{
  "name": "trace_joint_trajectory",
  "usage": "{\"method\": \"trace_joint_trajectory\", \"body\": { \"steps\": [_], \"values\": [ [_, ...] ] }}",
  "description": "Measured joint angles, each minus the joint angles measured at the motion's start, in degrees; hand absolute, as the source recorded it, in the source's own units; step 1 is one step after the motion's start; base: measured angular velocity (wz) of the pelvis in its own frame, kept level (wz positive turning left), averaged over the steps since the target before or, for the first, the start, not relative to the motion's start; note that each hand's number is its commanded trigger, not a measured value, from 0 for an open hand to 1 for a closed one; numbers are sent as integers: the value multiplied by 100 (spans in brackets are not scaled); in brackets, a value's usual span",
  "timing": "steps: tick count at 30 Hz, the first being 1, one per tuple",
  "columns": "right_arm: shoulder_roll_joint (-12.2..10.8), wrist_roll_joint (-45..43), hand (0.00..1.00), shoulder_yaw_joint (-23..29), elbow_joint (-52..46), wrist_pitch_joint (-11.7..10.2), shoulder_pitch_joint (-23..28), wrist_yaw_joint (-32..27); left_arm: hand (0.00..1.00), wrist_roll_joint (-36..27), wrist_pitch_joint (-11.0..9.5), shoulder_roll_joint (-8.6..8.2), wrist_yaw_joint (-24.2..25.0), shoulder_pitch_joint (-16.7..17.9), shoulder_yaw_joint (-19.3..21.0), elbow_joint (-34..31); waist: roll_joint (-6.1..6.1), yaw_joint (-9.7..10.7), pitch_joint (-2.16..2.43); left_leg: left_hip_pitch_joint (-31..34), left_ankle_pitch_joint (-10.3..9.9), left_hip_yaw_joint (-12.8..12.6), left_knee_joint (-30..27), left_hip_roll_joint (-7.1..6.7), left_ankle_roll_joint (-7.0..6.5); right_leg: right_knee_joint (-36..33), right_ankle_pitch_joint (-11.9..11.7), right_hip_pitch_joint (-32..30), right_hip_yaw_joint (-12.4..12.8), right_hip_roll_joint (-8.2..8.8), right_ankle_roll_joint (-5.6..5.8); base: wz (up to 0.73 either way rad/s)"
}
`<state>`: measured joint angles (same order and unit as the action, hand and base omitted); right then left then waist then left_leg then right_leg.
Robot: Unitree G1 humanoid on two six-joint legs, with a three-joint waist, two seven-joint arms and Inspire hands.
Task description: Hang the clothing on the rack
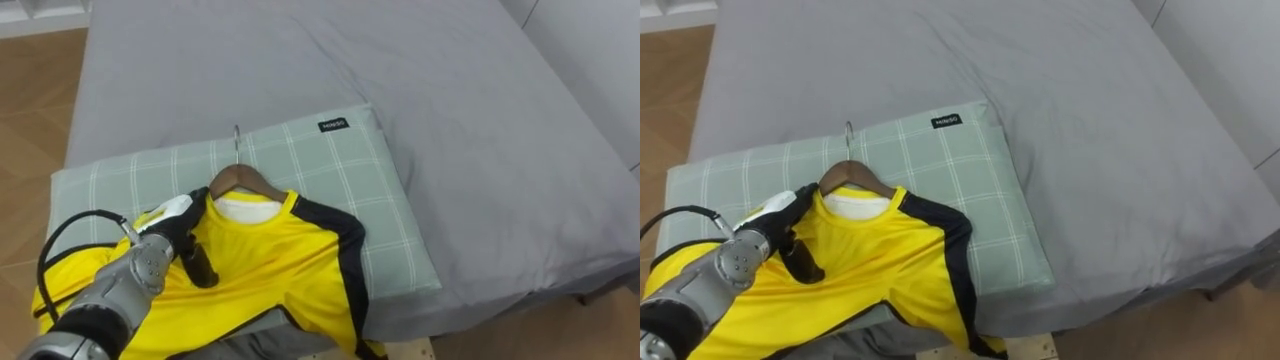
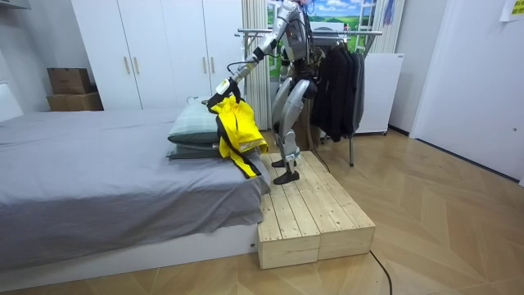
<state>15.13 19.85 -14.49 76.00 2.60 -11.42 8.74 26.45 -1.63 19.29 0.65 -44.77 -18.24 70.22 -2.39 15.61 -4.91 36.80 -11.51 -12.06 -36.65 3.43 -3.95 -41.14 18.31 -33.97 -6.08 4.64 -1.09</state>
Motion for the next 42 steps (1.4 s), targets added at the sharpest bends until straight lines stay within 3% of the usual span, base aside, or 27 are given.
{"method": "trace_joint_trajectory", "body": {
  "steps": [8, 10, 15, 21, 30, 36, 42],
  "values": [
    [55, -1, 0, 8, -363, -21, 176, -38, 0, 12, -46, 33, -52, 12, 15, 54, -4, 0, 7, 118, 0, 0, -127, 6, -2, -196, 55, -146, 40, 39, -7, 0],
    [78, 5, 0, -2, -478, -26, 220, -34, 0, 24, -89, 46, -148, 11, 15, 60, -11, 2, 33, 198, 1, -3, -139, 8, -3, -207, 52, -227, 23, 40, -12, 0],
    [81, 152, 0, -6, -490, -91, 333, -57, 0, 21, -245, 91, -547, 12, 26, 395, -8, -19, 36, 247, 0, 3, -216, 24, -9, -259, 51, -260, -15, 35, -14, 0],
    [78, 297, 0, -129, -590, -76, 523, -235, 0, 59, -252, 286, -1007, 12, 182, 521, 10, -86, 48, 411, -3, 25, -314, 25, -9, -409, 84, -444, 5, 32, -32, 1],
    [74, 296, 0, -174, -801, -129, 641, -436, 0, 32, -256, 331, -1599, 28, 250, 542, 37, -165, 49, 458, -2, 45, -367, 31, -5, -484, 95, -496, -2, 31, -56, 0],
    [53, 388, 0, -214, -888, -151, 573, -463, 0, 16, -255, 332, -1675, 36, 248, 543, 145, -171, 43, 484, -16, 110, -394, 34, 18, -465, 79, -495, -30, 28, -48, 0],
    [52, 475, 0, -224, -930, -176, 586, -485, 0, 7, -255, 343, -1691, 43, 248, 543, 144, -178, 43, 537, -24, 125, -444, 45, 6, -452, 70, -510, -37, 17, -33, 0]
  ]
}}
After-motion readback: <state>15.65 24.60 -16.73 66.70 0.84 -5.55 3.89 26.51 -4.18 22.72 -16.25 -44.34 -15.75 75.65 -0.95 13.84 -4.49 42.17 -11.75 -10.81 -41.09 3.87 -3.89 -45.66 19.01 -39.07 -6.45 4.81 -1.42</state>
